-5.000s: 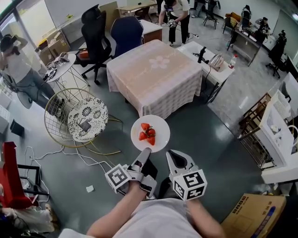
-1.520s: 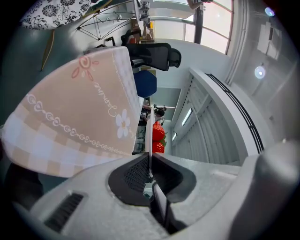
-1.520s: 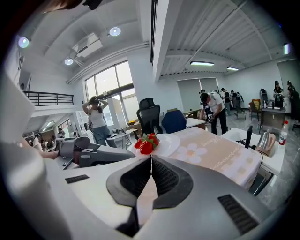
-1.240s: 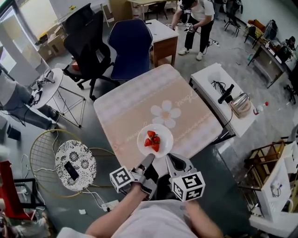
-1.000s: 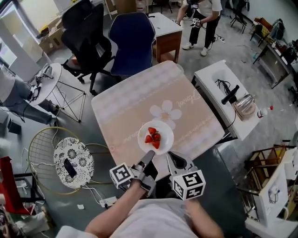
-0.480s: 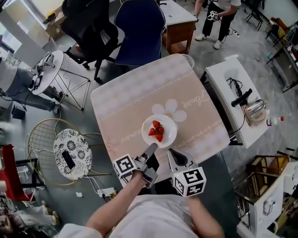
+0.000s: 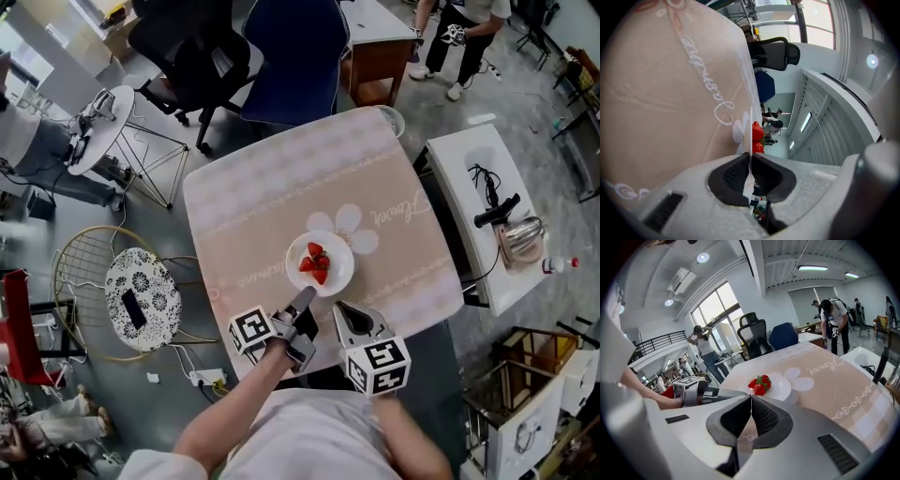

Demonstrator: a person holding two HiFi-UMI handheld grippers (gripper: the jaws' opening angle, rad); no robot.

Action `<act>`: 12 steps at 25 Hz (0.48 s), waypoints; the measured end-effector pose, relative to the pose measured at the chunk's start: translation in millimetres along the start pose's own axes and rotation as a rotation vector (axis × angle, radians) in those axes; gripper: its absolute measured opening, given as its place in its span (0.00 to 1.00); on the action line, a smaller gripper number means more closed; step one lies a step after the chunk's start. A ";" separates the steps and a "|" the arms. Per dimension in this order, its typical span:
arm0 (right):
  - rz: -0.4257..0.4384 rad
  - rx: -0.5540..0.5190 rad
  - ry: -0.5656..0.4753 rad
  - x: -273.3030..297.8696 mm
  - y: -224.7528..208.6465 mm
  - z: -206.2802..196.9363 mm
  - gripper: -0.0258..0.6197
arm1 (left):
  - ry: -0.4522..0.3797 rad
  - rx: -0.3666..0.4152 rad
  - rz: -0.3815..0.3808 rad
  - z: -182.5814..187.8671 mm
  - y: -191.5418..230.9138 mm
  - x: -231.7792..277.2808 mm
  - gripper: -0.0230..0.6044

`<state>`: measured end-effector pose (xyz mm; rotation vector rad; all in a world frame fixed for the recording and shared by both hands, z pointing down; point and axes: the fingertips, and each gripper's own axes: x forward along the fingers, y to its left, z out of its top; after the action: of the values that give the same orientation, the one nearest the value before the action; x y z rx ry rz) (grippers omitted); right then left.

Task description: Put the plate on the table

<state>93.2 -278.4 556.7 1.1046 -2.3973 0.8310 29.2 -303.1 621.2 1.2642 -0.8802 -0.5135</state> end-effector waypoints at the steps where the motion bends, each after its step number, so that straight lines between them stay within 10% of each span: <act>1: 0.002 -0.002 0.004 1.0 -3.0 0.2 0.05 | -0.005 -0.001 0.002 1.0 1.5 1.9 0.07; 12: 0.049 -0.040 0.031 8.7 -12.6 3.0 0.05 | -0.052 0.012 0.074 9.4 13.6 8.5 0.07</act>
<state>97.4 -291.8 563.7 1.0147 -2.4137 0.8057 24.9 -311.7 637.1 1.2291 -0.9711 -0.4844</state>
